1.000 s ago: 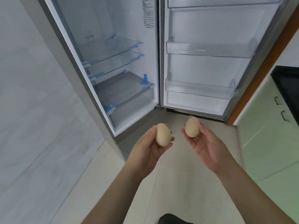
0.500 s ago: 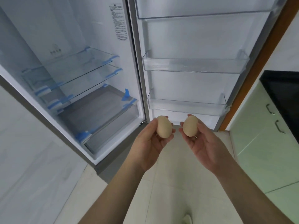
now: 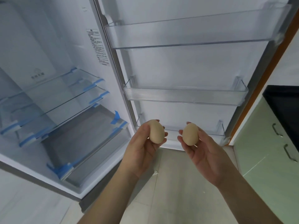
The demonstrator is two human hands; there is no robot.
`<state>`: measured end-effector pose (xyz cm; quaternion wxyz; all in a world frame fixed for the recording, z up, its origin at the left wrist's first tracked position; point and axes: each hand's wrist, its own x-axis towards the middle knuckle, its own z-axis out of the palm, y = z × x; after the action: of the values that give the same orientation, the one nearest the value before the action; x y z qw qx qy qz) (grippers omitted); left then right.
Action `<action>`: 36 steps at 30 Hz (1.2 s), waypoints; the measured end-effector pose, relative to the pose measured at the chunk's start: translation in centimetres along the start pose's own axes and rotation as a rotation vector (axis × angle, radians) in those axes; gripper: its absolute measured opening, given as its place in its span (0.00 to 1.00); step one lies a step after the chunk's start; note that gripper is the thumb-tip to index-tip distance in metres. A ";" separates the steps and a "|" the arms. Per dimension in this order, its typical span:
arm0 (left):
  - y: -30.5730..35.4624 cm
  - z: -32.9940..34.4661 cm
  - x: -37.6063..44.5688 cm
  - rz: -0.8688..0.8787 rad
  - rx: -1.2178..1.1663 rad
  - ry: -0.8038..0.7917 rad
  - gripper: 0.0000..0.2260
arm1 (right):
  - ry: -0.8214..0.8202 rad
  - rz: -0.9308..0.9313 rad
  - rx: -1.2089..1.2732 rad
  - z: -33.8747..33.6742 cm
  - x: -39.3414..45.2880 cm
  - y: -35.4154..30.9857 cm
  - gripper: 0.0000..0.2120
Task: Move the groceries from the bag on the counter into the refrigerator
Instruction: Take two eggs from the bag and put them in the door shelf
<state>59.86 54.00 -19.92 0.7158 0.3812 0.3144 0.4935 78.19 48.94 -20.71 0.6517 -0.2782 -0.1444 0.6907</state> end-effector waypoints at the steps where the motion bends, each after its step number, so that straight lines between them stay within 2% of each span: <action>1: 0.3 -0.2 0.7 0.007 0.011 -0.011 0.17 | -0.007 0.002 -0.010 0.2 0.6 0.0 0.19; 7: 3.1 -0.9 6.1 0.051 0.074 -0.089 0.21 | -0.014 -0.086 -0.137 2.4 4.7 -1.5 0.17; 11: 5.2 -1.3 10.2 0.081 0.119 -0.145 0.15 | 0.011 -0.206 -0.241 4.5 7.1 -3.0 0.17; 15: 7.3 -1.9 13.9 0.107 0.220 -0.222 0.14 | 0.055 -0.325 -0.315 6.6 9.2 -4.5 0.18; 21: 10.6 -2.3 17.7 0.209 0.506 -0.443 0.12 | 0.174 -0.394 -0.384 7.7 10.7 -6.3 0.17; 26: 11.7 -1.5 20.4 0.304 0.756 -0.498 0.13 | 0.221 -0.427 -0.528 7.8 11.1 -8.3 0.19; 31: 11.8 -0.7 22.4 0.421 1.145 -0.511 0.21 | 0.288 -0.473 -0.870 7.7 12.0 -10.2 0.12; 36: 11.1 0.3 24.0 0.542 1.439 -0.629 0.21 | 0.328 -0.454 -1.336 7.3 14.0 -11.2 0.10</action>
<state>62.44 79.12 -12.01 0.2079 0.9286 0.2357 0.1973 83.25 65.07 -11.30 0.4833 -0.6803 -0.4900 0.2519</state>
